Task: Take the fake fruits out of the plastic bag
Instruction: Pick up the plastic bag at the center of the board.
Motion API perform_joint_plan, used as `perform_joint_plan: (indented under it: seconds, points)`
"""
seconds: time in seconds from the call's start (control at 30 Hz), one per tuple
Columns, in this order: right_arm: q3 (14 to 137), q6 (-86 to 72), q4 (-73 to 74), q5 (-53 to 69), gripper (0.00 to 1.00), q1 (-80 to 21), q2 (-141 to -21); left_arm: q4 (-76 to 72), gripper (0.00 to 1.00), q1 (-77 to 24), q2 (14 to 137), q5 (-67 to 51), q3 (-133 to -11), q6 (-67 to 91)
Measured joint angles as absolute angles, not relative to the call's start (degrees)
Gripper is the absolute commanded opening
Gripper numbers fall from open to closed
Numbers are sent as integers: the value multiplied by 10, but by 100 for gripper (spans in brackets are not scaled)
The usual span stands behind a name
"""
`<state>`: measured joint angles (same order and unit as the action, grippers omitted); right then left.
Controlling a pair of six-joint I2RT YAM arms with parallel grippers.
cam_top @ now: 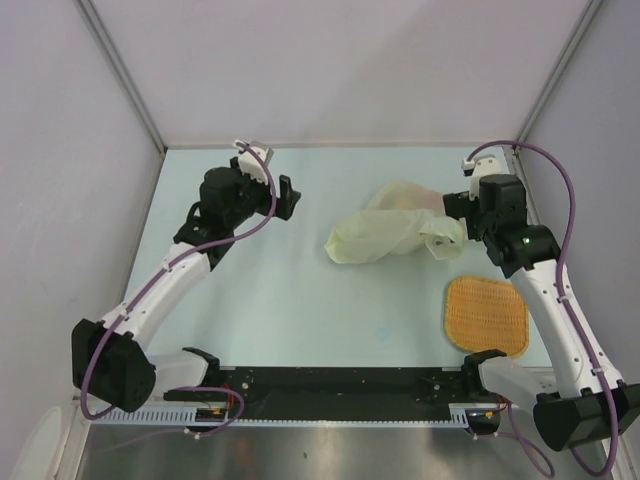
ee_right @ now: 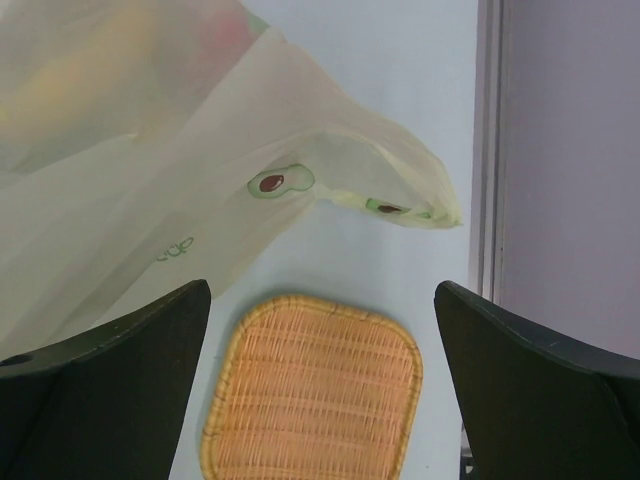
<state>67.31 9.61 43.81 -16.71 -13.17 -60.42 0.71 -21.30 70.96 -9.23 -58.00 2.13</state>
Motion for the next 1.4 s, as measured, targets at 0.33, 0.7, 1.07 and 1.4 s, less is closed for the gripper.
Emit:
perform_joint_plan:
  seconds: [0.33,0.7,1.07,1.4]
  points:
    - [733,131,369,-53,100,-130,-544,51,100,-251,668,-111,-580,-3]
    - [806,74,317,36,99,-102,-663,86,99,-314,647,-171,-631,-73]
    - [811,48,370,41,97,16,-653,86,100,-437,686,-246,-682,-145]
    - [783,47,444,46,99,165,-678,-10,94,-566,821,-267,-806,-141]
